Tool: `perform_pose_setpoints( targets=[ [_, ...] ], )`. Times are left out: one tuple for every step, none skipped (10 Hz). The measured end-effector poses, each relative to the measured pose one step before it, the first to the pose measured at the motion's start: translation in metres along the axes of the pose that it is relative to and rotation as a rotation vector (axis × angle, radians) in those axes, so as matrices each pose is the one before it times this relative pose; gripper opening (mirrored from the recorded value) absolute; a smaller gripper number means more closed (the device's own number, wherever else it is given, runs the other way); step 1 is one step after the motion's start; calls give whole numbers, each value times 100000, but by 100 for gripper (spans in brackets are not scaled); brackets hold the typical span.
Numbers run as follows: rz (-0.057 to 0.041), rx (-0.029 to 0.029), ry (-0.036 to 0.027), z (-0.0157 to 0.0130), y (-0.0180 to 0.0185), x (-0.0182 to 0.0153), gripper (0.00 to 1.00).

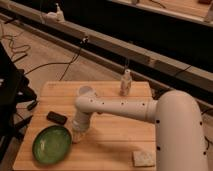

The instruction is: Push the ceramic bowl across the table

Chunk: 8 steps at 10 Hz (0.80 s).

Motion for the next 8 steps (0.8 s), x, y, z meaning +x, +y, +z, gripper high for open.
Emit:
perform_pose_setpoints(
  targets=[
    [-1551, 1014, -1277, 514, -1323, 102, 0],
    [-1379, 642, -334, 259, -989, 200, 0],
    [-1398, 662, -53, 231, -985, 209, 0],
    [-1969, 878, 593, 85, -1243, 358, 0],
    [-701, 676, 1054, -264, -483, 362, 0],
    [-338, 1067, 1094, -367, -414, 331, 0],
    [-316, 643, 724, -258, -256, 175, 0],
    [613, 149, 989, -388, 289, 155, 0]
  ],
)
